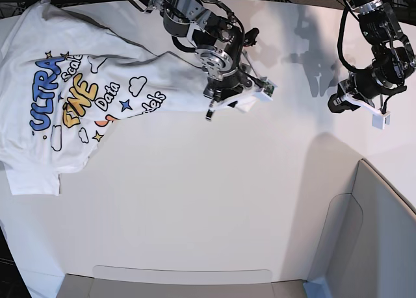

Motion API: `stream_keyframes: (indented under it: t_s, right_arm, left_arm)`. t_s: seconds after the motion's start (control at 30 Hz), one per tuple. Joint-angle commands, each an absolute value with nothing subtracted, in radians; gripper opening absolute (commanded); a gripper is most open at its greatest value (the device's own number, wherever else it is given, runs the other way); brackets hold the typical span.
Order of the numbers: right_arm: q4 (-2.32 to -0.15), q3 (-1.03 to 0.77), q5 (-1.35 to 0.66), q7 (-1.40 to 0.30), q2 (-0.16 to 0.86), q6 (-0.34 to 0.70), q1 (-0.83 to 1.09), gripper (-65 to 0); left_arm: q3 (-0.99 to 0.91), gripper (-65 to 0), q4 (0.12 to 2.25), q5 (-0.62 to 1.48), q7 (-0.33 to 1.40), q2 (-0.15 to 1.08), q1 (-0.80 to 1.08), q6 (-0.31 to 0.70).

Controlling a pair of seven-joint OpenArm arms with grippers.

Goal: Layout the t-shirt on the table in an organized manner, then fold the t-shirt properly
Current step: 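Grasp the t-shirt sleeve with the right gripper and lift it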

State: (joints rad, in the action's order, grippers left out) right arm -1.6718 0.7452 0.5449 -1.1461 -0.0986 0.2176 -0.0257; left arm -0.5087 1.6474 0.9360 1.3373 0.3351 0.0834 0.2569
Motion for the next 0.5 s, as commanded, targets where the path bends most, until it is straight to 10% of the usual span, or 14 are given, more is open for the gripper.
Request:
stream_keyframes:
  t_s: [0.0, 0.47]
  right_arm:
    - [-1.675, 0.756, 0.558, -1.13, -0.12, 0.214, -0.048, -47.9]
    - [-1.546, 0.822, 0.559, -1.104, -0.148, 0.214, -0.079, -42.9]
  left_arm:
    - [-0.515, -55.7, 1.666, 0.954, 1.333, 0.351, 0.076, 0.254]
    - [-0.515, -55.7, 1.666, 0.957, 1.333, 0.346, 0.09, 0.254]
